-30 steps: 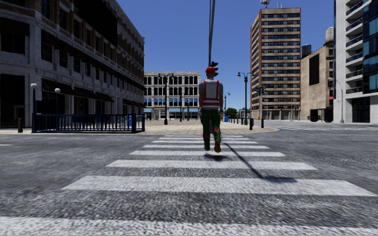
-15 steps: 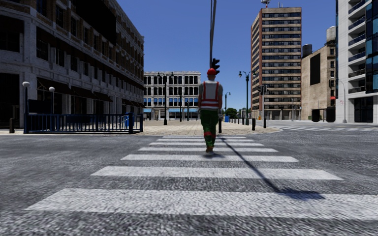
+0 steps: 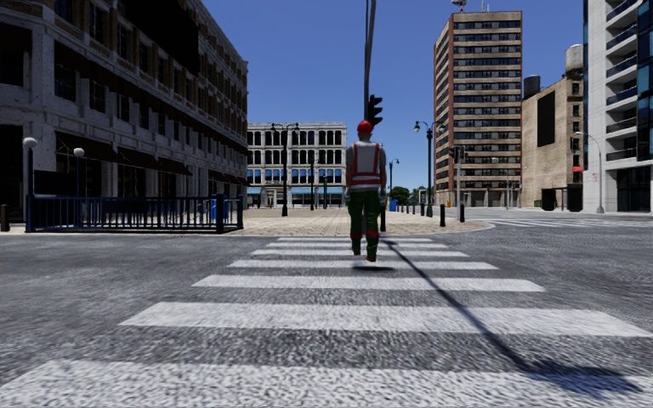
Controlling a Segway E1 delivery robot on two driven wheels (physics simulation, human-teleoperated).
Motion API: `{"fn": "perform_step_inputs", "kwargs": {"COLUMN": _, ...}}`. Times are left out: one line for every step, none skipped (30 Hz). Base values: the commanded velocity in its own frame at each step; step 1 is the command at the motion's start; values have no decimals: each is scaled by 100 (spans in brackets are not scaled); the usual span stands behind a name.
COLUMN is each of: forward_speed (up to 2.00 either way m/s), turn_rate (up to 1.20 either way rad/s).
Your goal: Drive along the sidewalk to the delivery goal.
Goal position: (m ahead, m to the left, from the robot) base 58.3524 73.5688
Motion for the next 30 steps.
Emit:
{"fn": "perform_step_inputs", "kwargs": {"forward_speed": 102, "turn_rate": 0}}
{"fn": "perform_step_inputs", "kwargs": {"forward_speed": 102, "turn_rate": 0}}
{"fn": "perform_step_inputs", "kwargs": {"forward_speed": 103, "turn_rate": 0}}
{"fn": "perform_step_inputs", "kwargs": {"forward_speed": 103, "turn_rate": 0}}
{"fn": "perform_step_inputs", "kwargs": {"forward_speed": 104, "turn_rate": 0}}
{"fn": "perform_step_inputs", "kwargs": {"forward_speed": 110, "turn_rate": 0}}
{"fn": "perform_step_inputs", "kwargs": {"forward_speed": 111, "turn_rate": 0}}
{"fn": "perform_step_inputs", "kwargs": {"forward_speed": 111, "turn_rate": 0}}
{"fn": "perform_step_inputs", "kwargs": {"forward_speed": 111, "turn_rate": 0}}
{"fn": "perform_step_inputs", "kwargs": {"forward_speed": 111, "turn_rate": 0}}
{"fn": "perform_step_inputs", "kwargs": {"forward_speed": 111, "turn_rate": 0}}
{"fn": "perform_step_inputs", "kwargs": {"forward_speed": 111, "turn_rate": 0}}
{"fn": "perform_step_inputs", "kwargs": {"forward_speed": 111, "turn_rate": 0}}
{"fn": "perform_step_inputs", "kwargs": {"forward_speed": 111, "turn_rate": 0}}
{"fn": "perform_step_inputs", "kwargs": {"forward_speed": 111, "turn_rate": 0}}
{"fn": "perform_step_inputs", "kwargs": {"forward_speed": 111, "turn_rate": 0}}
{"fn": "perform_step_inputs", "kwargs": {"forward_speed": 105, "turn_rate": 0}}
{"fn": "perform_step_inputs", "kwargs": {"forward_speed": 98, "turn_rate": 0}}
{"fn": "perform_step_inputs", "kwargs": {"forward_speed": 97, "turn_rate": 0}}
{"fn": "perform_step_inputs", "kwargs": {"forward_speed": 106, "turn_rate": 0}}
{"fn": "perform_step_inputs", "kwargs": {"forward_speed": 109, "turn_rate": 0}}
{"fn": "perform_step_inputs", "kwargs": {"forward_speed": 110, "turn_rate": 0}}
{"fn": "perform_step_inputs", "kwargs": {"forward_speed": 110, "turn_rate": 0}}
{"fn": "perform_step_inputs", "kwargs": {"forward_speed": 111, "turn_rate": 0}}
{"fn": "perform_step_inputs", "kwargs": {"forward_speed": 111, "turn_rate": 0}}
{"fn": "perform_step_inputs", "kwargs": {"forward_speed": 111, "turn_rate": 0}}
{"fn": "perform_step_inputs", "kwargs": {"forward_speed": 111, "turn_rate": 0}}
{"fn": "perform_step_inputs", "kwargs": {"forward_speed": 111, "turn_rate": 0}}
{"fn": "perform_step_inputs", "kwargs": {"forward_speed": 109, "turn_rate": 0}}
{"fn": "perform_step_inputs", "kwargs": {"forward_speed": 109, "turn_rate": 0}}
